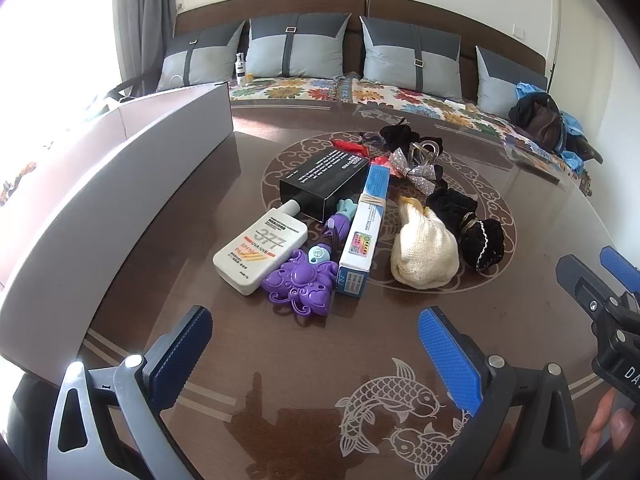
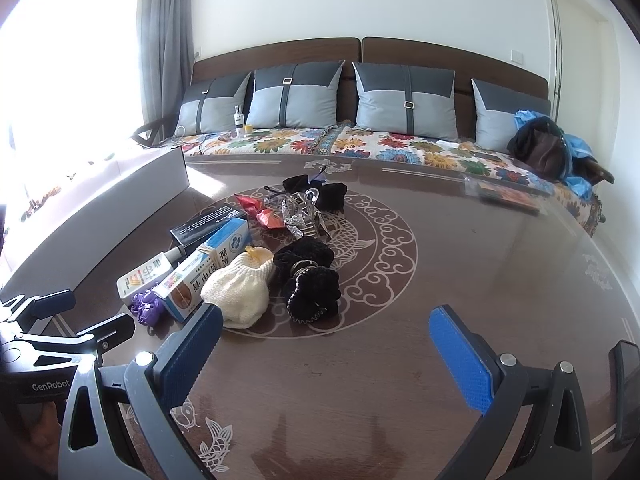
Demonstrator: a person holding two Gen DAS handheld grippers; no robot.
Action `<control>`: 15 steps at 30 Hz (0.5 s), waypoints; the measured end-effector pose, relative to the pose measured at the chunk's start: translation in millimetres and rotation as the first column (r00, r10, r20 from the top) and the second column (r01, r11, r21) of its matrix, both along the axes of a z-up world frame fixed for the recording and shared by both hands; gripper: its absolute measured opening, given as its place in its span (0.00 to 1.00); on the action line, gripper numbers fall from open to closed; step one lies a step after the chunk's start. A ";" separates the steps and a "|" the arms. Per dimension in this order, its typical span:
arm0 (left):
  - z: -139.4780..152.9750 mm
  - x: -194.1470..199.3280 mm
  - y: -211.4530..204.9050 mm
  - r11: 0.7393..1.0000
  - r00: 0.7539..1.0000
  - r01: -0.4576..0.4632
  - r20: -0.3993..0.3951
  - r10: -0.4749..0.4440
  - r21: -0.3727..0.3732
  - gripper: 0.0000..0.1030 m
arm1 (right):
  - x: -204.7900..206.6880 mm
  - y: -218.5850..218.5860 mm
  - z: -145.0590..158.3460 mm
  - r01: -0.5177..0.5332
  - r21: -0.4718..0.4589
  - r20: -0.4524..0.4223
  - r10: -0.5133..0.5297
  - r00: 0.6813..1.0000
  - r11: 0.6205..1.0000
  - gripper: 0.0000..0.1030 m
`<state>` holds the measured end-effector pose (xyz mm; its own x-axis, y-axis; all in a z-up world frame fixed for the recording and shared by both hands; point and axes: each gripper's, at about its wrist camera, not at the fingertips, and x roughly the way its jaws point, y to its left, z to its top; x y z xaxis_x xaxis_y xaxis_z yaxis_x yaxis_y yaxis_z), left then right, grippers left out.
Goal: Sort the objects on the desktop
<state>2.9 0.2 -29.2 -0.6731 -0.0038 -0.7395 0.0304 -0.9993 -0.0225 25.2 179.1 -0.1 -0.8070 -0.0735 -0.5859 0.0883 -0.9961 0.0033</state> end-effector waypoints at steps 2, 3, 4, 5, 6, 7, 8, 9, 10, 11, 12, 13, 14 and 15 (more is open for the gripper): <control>-1.6 -0.5 0.2 1.000 1.000 0.000 0.004 0.000 -0.001 1.00 | 0.0 0.0 -0.1 0.000 0.000 0.000 0.000 1.000 1.000 1.00; -2.5 -0.4 0.4 1.000 1.000 -0.001 0.005 0.001 -0.002 1.00 | 0.1 0.3 -0.5 -0.001 -0.001 0.001 0.001 1.000 1.000 1.00; -3.1 -0.4 0.6 1.000 1.000 -0.001 0.007 0.001 -0.002 1.00 | 0.1 0.2 -0.6 -0.001 -0.001 0.001 0.001 1.000 1.000 1.00; -4.2 -0.8 0.6 1.000 1.000 -0.001 0.009 0.001 -0.002 1.00 | -0.1 0.1 -0.6 -0.001 -0.001 0.001 0.001 1.000 1.000 1.00; -4.9 -1.2 0.6 1.000 1.000 -0.001 0.011 0.001 -0.002 1.00 | 0.1 0.2 -0.6 -0.001 -0.001 0.000 0.001 1.000 1.000 1.00; -5.6 -1.3 0.7 1.000 1.000 -0.001 0.012 0.001 -0.003 1.00 | 0.1 0.2 -0.6 0.000 0.000 0.000 0.000 1.000 1.000 1.00; -6.3 -1.5 0.6 1.000 1.000 -0.001 0.013 0.001 -0.004 1.00 | 0.1 0.3 -0.5 0.000 -0.001 0.000 0.000 1.000 1.000 1.00; -7.0 -1.7 0.6 1.000 1.000 0.000 0.015 0.000 -0.004 1.00 | 0.0 0.3 -0.4 -0.001 -0.001 0.001 0.001 1.000 1.000 1.00; -7.8 -2.0 0.7 1.000 1.000 0.001 0.016 -0.001 -0.006 1.00 | -0.2 0.0 -0.9 -0.002 -0.001 0.001 0.002 1.000 1.000 1.00; -8.5 -2.6 0.8 1.000 1.000 0.001 0.018 -0.001 -0.007 1.00 | -0.8 -0.4 -1.3 -0.003 -0.001 0.001 0.003 1.000 1.000 1.00; -9.1 -2.9 0.8 1.000 1.000 0.002 0.019 -0.001 -0.009 1.00 | -1.3 -1.1 -1.9 -0.004 -0.001 0.002 0.004 1.000 1.000 1.00; -9.9 -3.3 0.7 1.000 1.000 0.002 0.020 -0.001 -0.010 1.00 | -1.7 -1.5 -2.3 -0.005 0.000 0.003 0.005 1.000 1.000 1.00; -10.4 -3.0 1.2 1.000 1.000 0.002 0.022 -0.001 -0.010 1.00 | -2.1 -2.1 -2.9 -0.007 0.001 0.004 0.007 1.000 1.000 1.00; -10.9 -2.9 1.3 1.000 1.000 0.002 0.023 -0.001 -0.010 1.00 | -2.3 -2.3 -3.3 -0.007 0.002 0.005 0.007 1.000 1.000 1.00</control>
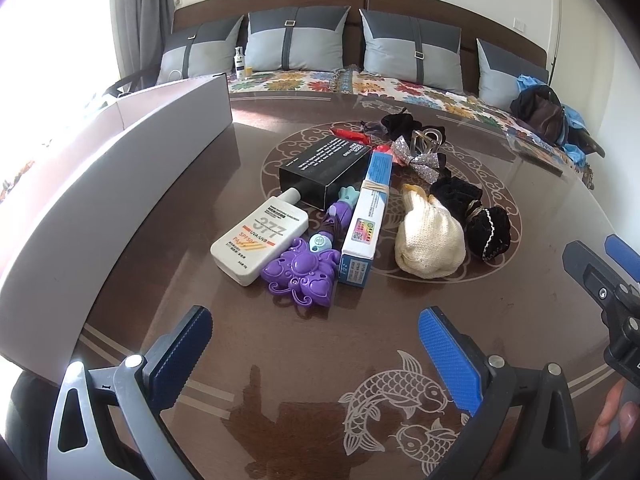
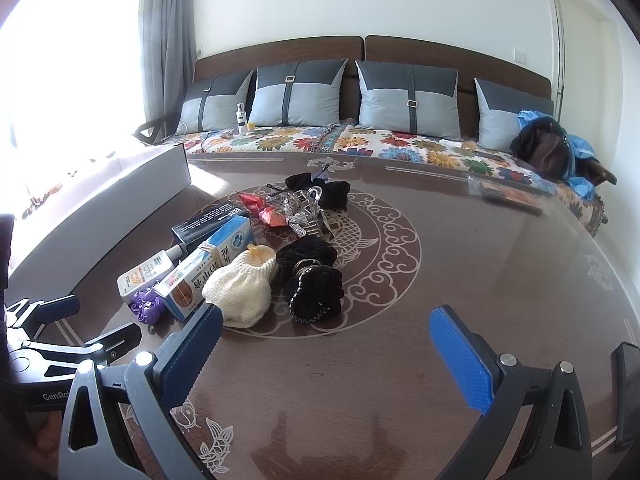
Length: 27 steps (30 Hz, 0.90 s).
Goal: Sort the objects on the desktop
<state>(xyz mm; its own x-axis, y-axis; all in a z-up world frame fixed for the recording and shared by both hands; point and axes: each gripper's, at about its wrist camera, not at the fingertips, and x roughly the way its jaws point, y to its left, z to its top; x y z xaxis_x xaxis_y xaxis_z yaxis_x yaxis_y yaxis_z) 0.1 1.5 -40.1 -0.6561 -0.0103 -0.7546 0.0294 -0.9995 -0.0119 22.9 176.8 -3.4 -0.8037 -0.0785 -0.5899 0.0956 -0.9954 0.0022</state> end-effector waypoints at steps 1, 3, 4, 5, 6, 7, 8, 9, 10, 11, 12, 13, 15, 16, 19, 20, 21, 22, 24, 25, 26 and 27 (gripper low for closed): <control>-0.7 -0.2 0.1 1.000 1.000 0.000 0.001 0.000 -0.001 1.00 | -0.1 0.0 -0.1 -0.001 0.000 0.000 0.001 1.000 1.000 1.00; -1.6 -0.1 0.2 1.000 1.000 0.001 0.003 -0.001 -0.004 1.00 | 0.0 0.4 0.3 0.000 0.000 0.000 0.000 1.000 1.000 1.00; -2.0 -0.2 0.5 1.000 1.000 0.002 0.003 -0.002 -0.006 1.00 | -0.1 0.3 0.1 0.000 0.000 0.000 0.000 1.000 1.000 1.00; -2.7 -0.2 1.0 1.000 1.000 0.003 0.004 -0.003 -0.009 1.00 | 0.0 0.4 0.2 0.000 0.000 0.001 0.000 1.000 1.000 1.00; -3.4 -0.3 1.1 1.000 1.000 0.004 0.005 -0.004 -0.011 1.00 | 0.0 0.4 0.3 0.000 0.000 0.001 0.000 1.000 1.000 1.00; -4.3 -0.5 1.3 1.000 1.000 0.005 0.006 -0.005 -0.013 1.00 | -0.2 0.2 0.1 -0.001 -0.001 0.002 0.001 1.000 1.000 1.00; -4.7 -0.3 1.2 1.000 1.000 0.005 0.007 -0.005 -0.014 1.00 | -0.4 0.0 -0.2 -0.001 -0.001 0.003 0.001 1.000 1.000 1.00; -5.2 -0.1 0.8 1.000 1.000 0.004 0.008 -0.004 -0.016 1.00 | -0.6 -0.1 -0.3 -0.002 -0.001 0.004 0.002 1.000 1.000 1.00; -5.8 -0.2 1.0 1.000 1.000 0.004 0.009 -0.004 -0.017 1.00 | -0.7 -0.3 -0.5 -0.002 -0.001 0.004 0.002 1.000 1.000 1.00; -6.5 -0.6 0.7 1.000 1.000 0.004 0.010 -0.004 -0.019 1.00 | -0.6 -0.2 -0.3 -0.001 -0.001 0.003 0.001 1.000 1.000 1.00; -7.1 -0.7 0.3 1.000 1.000 0.004 0.011 -0.003 -0.020 1.00 | -0.6 -0.1 -0.3 -0.002 -0.001 0.004 0.002 1.000 1.000 1.00; -7.5 -0.8 0.2 1.000 1.000 0.004 0.012 -0.003 -0.023 1.00 | -0.7 -0.3 -0.6 -0.002 -0.001 0.004 0.002 1.000 1.000 1.00; -8.8 -0.9 -0.5 1.000 1.000 0.003 0.014 -0.003 -0.026 1.00 | -0.6 -0.3 -0.5 -0.002 -0.001 0.003 0.002 1.000 1.000 1.00; -9.4 -0.9 -0.9 1.000 1.000 0.003 0.015 -0.002 -0.026 1.00 | -0.7 -0.4 -0.6 -0.002 -0.001 0.003 0.002 1.000 1.000 1.00; -10.5 -0.6 -1.5 1.000 1.000 0.002 0.019 -0.001 -0.028 1.00 | -0.6 -0.2 -0.5 -0.002 0.000 0.004 0.002 1.000 1.000 1.00; -10.9 -0.6 -1.3 1.000 1.000 0.001 0.020 -0.001 -0.029 1.00 | -0.6 -0.3 -0.6 -0.002 0.000 0.004 0.002 1.000 1.000 1.00; -11.4 -0.3 -1.3 1.000 1.000 0.001 0.020 -0.001 -0.029 1.00 | -0.7 -0.3 -0.8 -0.002 0.000 0.005 0.002 1.000 1.000 1.00; -11.6 -0.3 -1.5 1.000 1.000 0.002 0.020 -0.001 -0.030 1.00 | -0.8 -0.4 -1.2 -0.003 0.000 0.006 0.003 1.000 1.000 1.00; -11.6 -0.1 -1.3 0.999 1.000 0.002 0.020 -0.001 -0.033 1.00 | -0.7 -0.4 -1.7 -0.004 0.001 0.007 0.004 1.000 1.000 1.00; -11.6 -0.1 -1.2 0.999 1.000 0.002 0.020 -0.001 -0.032 1.00 | -0.7 -0.4 -1.8 -0.005 0.001 0.007 0.005 1.000 1.000 1.00; -12.0 -0.2 -1.4 0.999 1.000 0.002 0.022 -0.001 -0.033 1.00 | -0.8 -0.5 -1.8 -0.005 0.001 0.007 0.005 1.000 1.000 1.00; -12.6 -0.1 -1.1 0.999 1.000 0.002 0.023 -0.001 -0.033 1.00 | -0.8 -0.5 -1.9 -0.004 0.002 0.007 0.004 1.000 1.000 1.00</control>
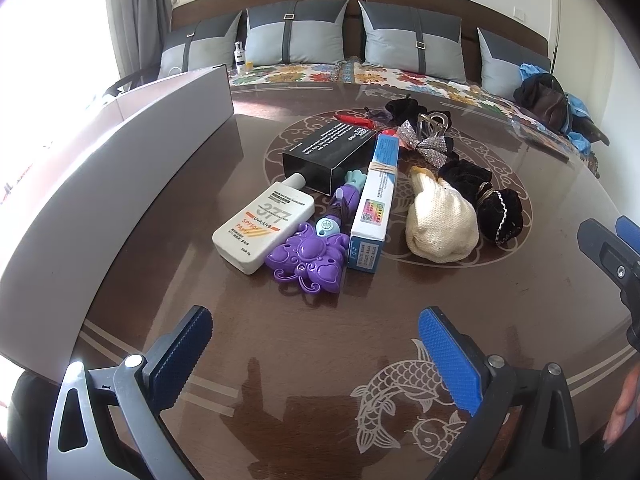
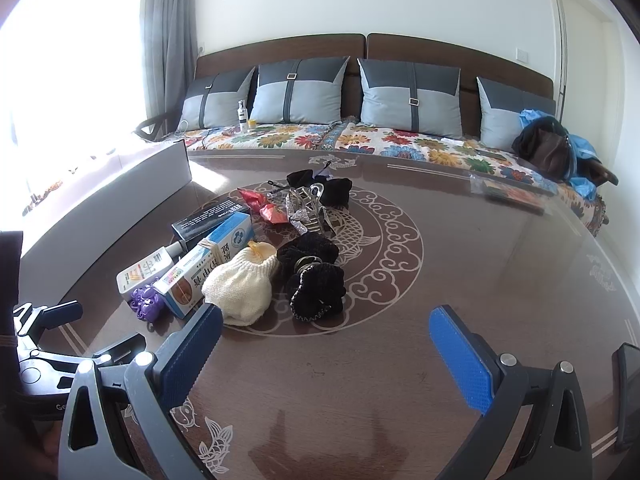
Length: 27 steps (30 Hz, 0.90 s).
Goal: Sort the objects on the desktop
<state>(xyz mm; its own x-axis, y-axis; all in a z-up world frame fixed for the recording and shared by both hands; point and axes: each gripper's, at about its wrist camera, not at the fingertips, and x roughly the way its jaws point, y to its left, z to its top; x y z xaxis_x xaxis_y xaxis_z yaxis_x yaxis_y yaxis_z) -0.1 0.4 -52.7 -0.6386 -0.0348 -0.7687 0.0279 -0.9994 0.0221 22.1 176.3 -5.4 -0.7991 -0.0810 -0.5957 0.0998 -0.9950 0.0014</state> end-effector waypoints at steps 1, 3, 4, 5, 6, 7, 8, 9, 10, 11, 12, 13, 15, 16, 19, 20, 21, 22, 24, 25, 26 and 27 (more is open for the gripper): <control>-0.5 0.0 -0.2 1.000 1.000 0.000 0.002 0.000 0.000 1.00 | 0.0 0.0 0.1 0.000 0.000 0.000 0.000 1.000 1.000 1.00; -1.8 0.5 -0.5 1.000 1.000 0.000 0.004 0.000 -0.001 1.00 | 0.0 0.0 0.0 0.000 -0.001 0.000 0.000 1.000 1.000 1.00; -2.3 0.9 -0.8 1.000 1.000 -0.001 0.005 0.001 -0.001 1.00 | 0.0 -0.1 0.0 0.000 -0.001 0.000 0.000 1.000 1.000 1.00; -2.9 1.1 -0.9 1.000 1.000 -0.001 0.006 0.001 -0.001 1.00 | 0.0 -0.1 0.0 0.001 0.000 0.000 -0.001 1.000 1.000 1.00; -3.3 1.3 -1.1 1.000 1.000 -0.001 0.007 0.001 -0.001 1.00 | 0.0 -0.1 0.0 0.001 0.000 0.000 -0.001 1.000 1.000 1.00; -3.5 1.4 -1.0 1.000 1.000 -0.002 0.008 0.002 -0.003 1.00 | 0.0 -0.1 0.1 0.000 -0.001 0.000 0.000 1.000 1.000 1.00; -3.9 1.2 -1.1 1.000 1.000 -0.002 0.008 0.002 -0.003 1.00 | -0.1 -0.2 -0.2 0.000 -0.001 0.000 0.000 1.000 1.000 1.00; -4.1 1.4 -1.3 1.000 1.000 -0.002 0.009 0.002 -0.003 1.00 | 0.0 -0.1 0.1 0.000 -0.001 0.000 0.000 1.000 1.000 1.00; -4.2 1.5 -1.6 1.000 1.000 -0.002 0.010 0.002 -0.004 1.00 | -0.1 -0.1 0.1 0.000 0.000 0.001 0.000 1.000 1.000 1.00; -4.3 1.6 -1.4 1.000 1.000 -0.002 0.009 0.002 -0.004 1.00 | -0.1 -0.2 0.0 0.001 0.000 0.001 -0.001 1.000 1.000 1.00; -4.3 1.5 -1.5 1.000 1.000 -0.002 0.009 0.002 -0.004 1.00 | 0.0 -0.1 0.1 0.000 0.000 0.000 0.000 1.000 1.000 1.00; -4.3 1.5 -1.5 1.000 1.000 -0.002 0.009 0.002 -0.003 1.00 | 0.0 -0.1 0.2 0.000 0.000 0.000 0.000 1.000 1.000 1.00; -4.8 1.4 -1.9 1.000 1.000 -0.001 0.011 0.001 -0.004 1.00 | -0.1 -0.5 -0.5 0.000 0.002 -0.001 0.000 1.000 1.000 1.00; -5.4 1.4 -2.2 1.000 1.000 -0.001 0.011 0.001 -0.004 1.00 | -0.2 -0.7 -1.0 -0.001 0.003 -0.001 0.001 1.000 1.000 1.00; -7.0 1.0 -2.2 1.000 1.000 0.000 0.015 0.000 -0.007 1.00 | -0.5 -1.6 -3.0 -0.004 0.007 0.001 0.004 1.000 1.000 1.00; -7.6 1.1 -2.3 1.000 1.000 0.000 0.016 0.000 -0.008 1.00 | -0.5 -1.7 -3.6 -0.005 0.007 0.002 0.005 1.000 1.000 1.00; -7.9 1.3 -2.4 1.000 1.000 0.000 0.017 0.001 -0.009 1.00 | -0.5 -1.9 -4.0 -0.005 0.008 0.003 0.005 1.000 1.000 1.00; -8.4 1.2 -2.5 1.000 1.000 -0.001 0.019 0.001 -0.009 1.00 | -0.6 -2.1 -4.3 -0.006 0.008 0.004 0.006 1.000 1.000 1.00; -9.4 1.5 -3.4 1.000 1.000 -0.001 0.021 0.001 -0.010 1.00 | -0.8 -1.9 -4.2 -0.007 0.009 0.007 0.007 1.000 1.000 1.00; -10.0 1.6 -3.8 1.000 1.000 -0.002 0.022 0.002 -0.010 1.00 | -0.5 -1.6 -4.2 -0.007 0.009 0.008 0.007 1.000 1.000 1.00; -10.2 1.5 -3.9 1.000 1.000 -0.002 0.024 0.002 -0.010 1.00 | -0.4 -1.3 -4.1 -0.007 0.009 0.009 0.007 1.000 1.000 1.00; -10.7 1.6 -4.2 1.000 1.000 -0.002 0.026 0.002 -0.010 1.00 | -0.3 -1.0 -4.2 -0.008 0.009 0.011 0.008 1.000 1.000 1.00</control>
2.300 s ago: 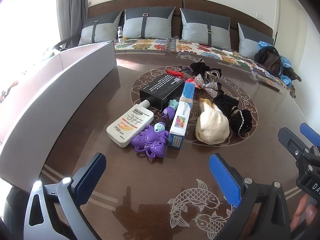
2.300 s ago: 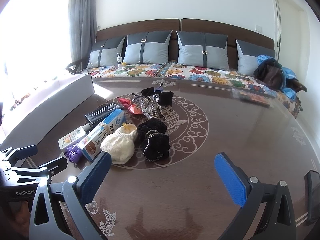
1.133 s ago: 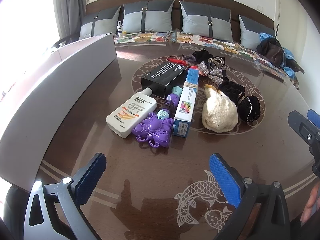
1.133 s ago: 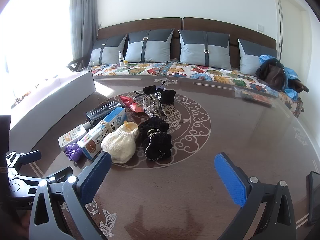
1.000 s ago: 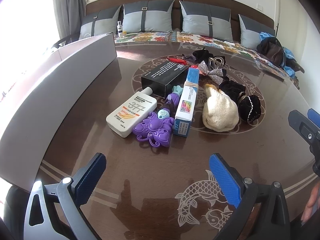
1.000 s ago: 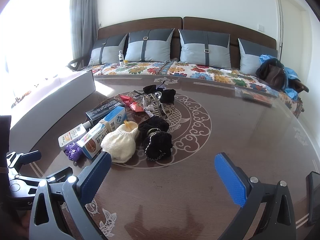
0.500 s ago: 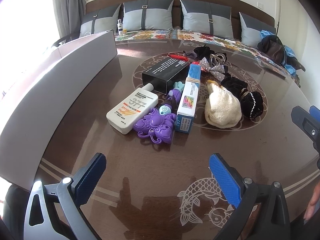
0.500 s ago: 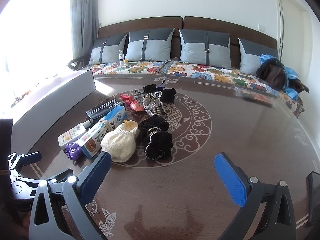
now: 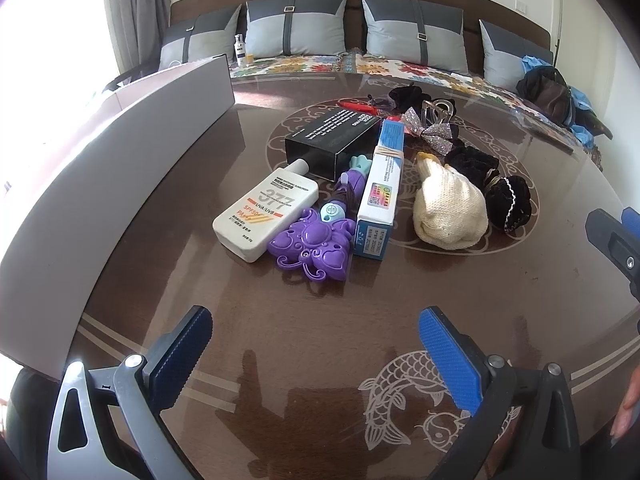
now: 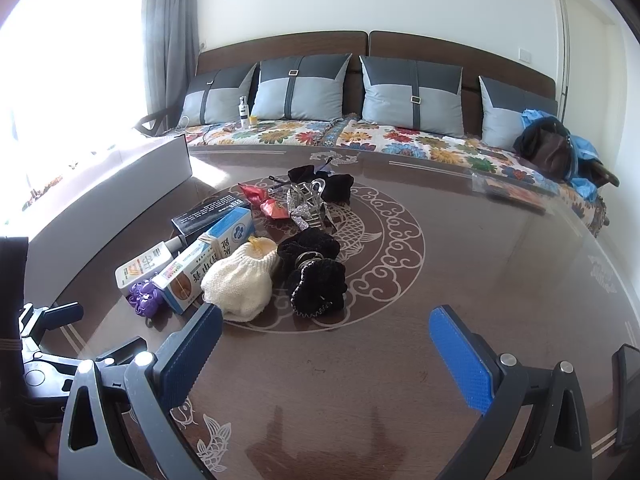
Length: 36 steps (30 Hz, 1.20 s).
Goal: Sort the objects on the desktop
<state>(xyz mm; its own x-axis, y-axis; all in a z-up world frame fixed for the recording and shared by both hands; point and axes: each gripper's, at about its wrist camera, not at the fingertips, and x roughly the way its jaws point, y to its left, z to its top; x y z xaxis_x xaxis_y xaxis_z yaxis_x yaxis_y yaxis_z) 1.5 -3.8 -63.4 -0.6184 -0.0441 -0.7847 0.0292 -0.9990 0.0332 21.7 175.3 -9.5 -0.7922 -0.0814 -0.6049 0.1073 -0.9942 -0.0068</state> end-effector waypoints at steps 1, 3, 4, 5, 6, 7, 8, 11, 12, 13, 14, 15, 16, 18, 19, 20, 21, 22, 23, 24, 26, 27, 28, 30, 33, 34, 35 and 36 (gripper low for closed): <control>-0.2 0.2 0.0 1.000 1.000 0.000 0.001 0.000 0.000 1.00 | 0.0 0.0 -0.2 0.000 0.001 0.001 0.000 1.000 1.000 1.00; 0.0 -0.2 0.5 1.000 1.000 0.001 0.003 -0.001 -0.002 1.00 | -0.3 0.2 -0.4 -0.001 0.001 0.005 0.001 1.000 1.000 1.00; -0.2 -0.1 0.7 1.000 1.000 0.002 0.004 -0.002 -0.003 1.00 | -0.4 0.1 -0.4 -0.001 0.001 0.006 0.001 1.000 1.000 1.00; -0.5 -0.2 1.1 1.000 1.000 0.002 0.004 -0.002 -0.003 1.00 | -0.5 0.1 -0.4 -0.002 0.002 0.006 0.002 1.000 1.000 1.00; -0.9 -0.3 1.0 1.000 1.000 0.003 0.005 -0.003 -0.004 1.00 | -0.9 0.0 -0.5 -0.003 0.003 0.007 0.003 1.000 1.000 1.00; -1.4 -0.6 1.1 1.000 1.000 0.003 0.007 -0.003 -0.004 1.00 | -0.9 -0.4 -0.6 -0.004 0.003 0.008 0.003 1.000 1.000 1.00; -1.9 -0.9 1.2 1.000 1.000 0.003 0.009 -0.003 -0.004 1.00 | -1.1 -0.8 -0.8 -0.004 0.004 0.009 0.004 1.000 1.000 1.00; -4.0 -1.5 1.4 1.000 1.000 0.003 0.012 -0.003 -0.005 1.00 | -2.1 -1.4 -1.7 -0.007 0.007 0.015 0.006 1.000 1.000 1.00; -4.5 -1.9 1.6 1.000 1.000 0.003 0.013 -0.003 -0.006 1.00 | -2.4 -1.4 -1.9 -0.007 0.008 0.016 0.007 1.000 1.000 1.00; -5.0 -2.1 1.6 1.000 1.000 0.003 0.014 -0.003 -0.006 1.00 | -2.6 -1.7 -2.2 -0.008 0.008 0.017 0.008 1.000 1.000 1.00; -5.7 -2.3 1.8 1.000 1.000 0.003 0.016 -0.003 -0.007 1.00 | -2.8 -1.8 -2.4 -0.008 0.008 0.018 0.008 1.000 1.000 1.00; -6.3 -2.4 1.9 1.000 1.000 0.003 0.017 -0.003 -0.008 1.00 | -3.1 -2.0 -2.4 -0.009 0.009 0.019 0.008 1.000 1.000 1.00; -6.8 -2.3 2.1 1.000 1.000 0.003 0.018 -0.003 -0.008 1.00 | -3.1 -2.0 -2.5 -0.009 0.008 0.019 0.008 1.000 1.000 1.00; -8.3 -2.1 2.1 1.000 1.000 0.002 0.022 -0.002 -0.007 1.00 | -3.1 -2.0 -2.6 -0.008 0.008 0.019 0.008 1.000 1.000 1.00; -9.0 -2.1 2.1 1.000 1.000 0.002 0.023 -0.002 -0.008 1.00 | -3.1 -2.0 -2.5 -0.008 0.008 0.019 0.008 1.000 1.000 1.00; -9.7 -2.0 2.3 1.000 1.000 0.002 0.025 -0.002 -0.008 1.00 | -3.3 -2.1 -3.0 -0.008 0.008 0.020 0.008 1.000 1.000 1.00; -10.2 -1.8 2.7 1.000 1.000 0.002 0.026 -0.002 -0.009 1.00 | -3.6 -2.2 -3.3 -0.009 0.007 0.021 0.009 1.000 1.000 1.00; -10.7 -1.7 2.9 1.000 1.000 0.003 0.027 -0.003 -0.010 1.00 | -3.7 -2.3 -3.3 -0.009 0.007 0.021 0.008 1.000 1.000 1.00; -11.1 -1.5 3.1 1.000 1.000 0.004 0.028 -0.004 -0.012 1.00 | -3.9 -2.4 -3.2 -0.009 0.007 0.021 0.009 1.000 1.000 1.00; -11.3 -1.1 3.4 1.000 1.000 0.004 0.029 -0.004 -0.014 1.00 | -3.9 -2.4 -3.2 -0.009 0.007 0.021 0.009 1.000 1.000 1.00; -11.3 -1.0 3.8 1.000 1.000 0.005 0.030 -0.005 -0.014 1.00 | -3.9 -2.3 -3.1 -0.009 0.007 0.021 0.008 1.000 1.000 1.00; -11.2 -1.0 3.9 1.000 1.000 0.006 0.031 -0.005 -0.014 1.00 | -3.9 -2.3 -3.0 -0.008 0.007 0.021 0.008 1.000 1.000 1.00; -11.0 -0.8 4.1 1.000 1.000 0.006 0.031 -0.006 -0.015 1.00 | -3.9 -2.2 -3.0 -0.008 0.007 0.021 0.008 1.000 1.000 1.00; -10.3 -0.9 4.4 1.000 1.000 0.008 0.030 -0.008 -0.016 1.00 | -3.9 -2.2 -2.9 -0.008 0.006 0.021 0.008 1.000 1.000 1.00; -9.6 -1.0 4.8 1.000 1.000 0.011 0.029 -0.010 -0.021 1.00 | -3.8 -2.1 -2.9 -0.008 0.006 0.021 0.008 1.000 1.000 1.00; -9.6 -1.1 4.9 1.000 1.000 0.011 0.030 -0.011 -0.022 1.00 | -3.8 -2.0 -2.9 -0.008 0.007 0.022 0.008 1.000 1.000 1.00; -9.7 -1.1 4.9 1.000 1.000 0.011 0.030 -0.010 -0.022 1.00 | -3.7 -2.0 -2.9 -0.008 0.007 0.022 0.008 1.000 1.000 1.00; -10.0 -1.0 4.9 1.000 0.999 0.011 0.030 -0.010 -0.023 1.00 | -3.7 -1.9 -2.9 -0.009 0.006 0.022 0.008 1.000 1.000 1.00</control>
